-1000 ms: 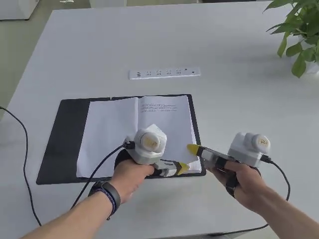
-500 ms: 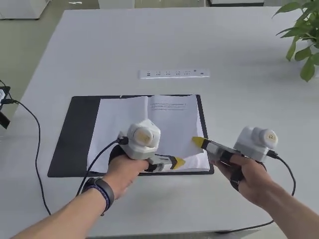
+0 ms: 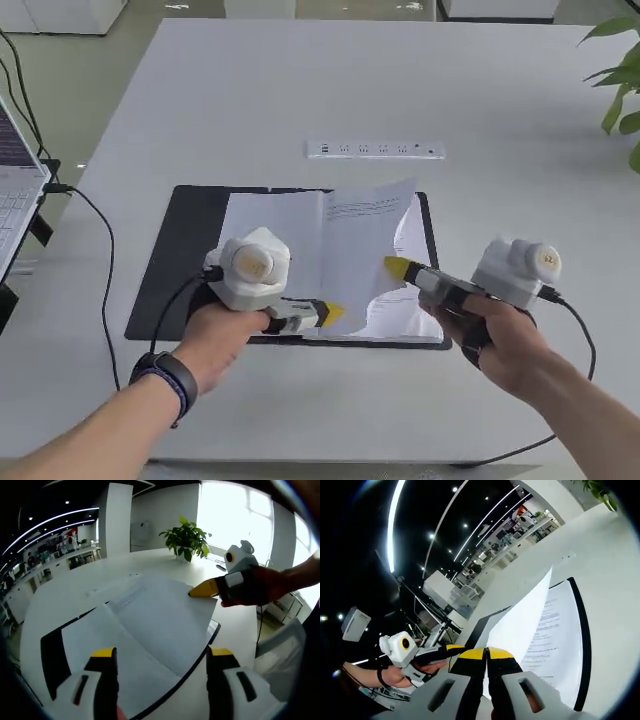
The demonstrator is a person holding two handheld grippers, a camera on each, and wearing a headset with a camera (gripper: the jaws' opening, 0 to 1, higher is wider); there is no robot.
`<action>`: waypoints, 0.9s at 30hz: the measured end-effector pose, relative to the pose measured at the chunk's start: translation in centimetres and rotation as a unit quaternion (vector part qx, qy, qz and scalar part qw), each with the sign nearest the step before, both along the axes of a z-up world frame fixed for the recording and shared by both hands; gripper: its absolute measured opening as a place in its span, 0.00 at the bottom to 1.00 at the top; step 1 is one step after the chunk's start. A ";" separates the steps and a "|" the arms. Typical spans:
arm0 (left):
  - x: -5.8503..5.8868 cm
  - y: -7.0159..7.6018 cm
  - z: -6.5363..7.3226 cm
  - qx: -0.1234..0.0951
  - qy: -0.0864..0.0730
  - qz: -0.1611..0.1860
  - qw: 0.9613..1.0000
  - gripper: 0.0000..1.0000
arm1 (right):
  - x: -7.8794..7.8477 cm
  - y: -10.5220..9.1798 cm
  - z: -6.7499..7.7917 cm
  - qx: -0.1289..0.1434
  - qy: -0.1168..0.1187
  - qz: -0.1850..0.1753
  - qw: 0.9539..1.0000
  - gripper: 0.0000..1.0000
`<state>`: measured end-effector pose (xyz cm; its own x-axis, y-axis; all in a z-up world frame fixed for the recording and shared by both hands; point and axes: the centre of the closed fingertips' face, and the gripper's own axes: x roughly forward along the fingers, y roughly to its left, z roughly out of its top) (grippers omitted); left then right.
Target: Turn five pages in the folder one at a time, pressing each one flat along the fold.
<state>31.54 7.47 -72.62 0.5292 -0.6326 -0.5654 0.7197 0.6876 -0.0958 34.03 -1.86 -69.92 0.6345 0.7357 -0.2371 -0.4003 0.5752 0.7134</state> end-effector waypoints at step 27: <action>-1.1 11.6 1.0 -0.011 -0.016 0.084 0.996 0.75 | 0.7 11.2 1.6 -0.005 -0.013 0.091 0.996 0.00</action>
<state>30.46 19.02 -71.64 0.6455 -0.5462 -0.5338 0.5979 0.7963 -0.0918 34.69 9.33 -68.35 0.4967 0.8367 -0.2307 -0.5170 0.4988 0.6956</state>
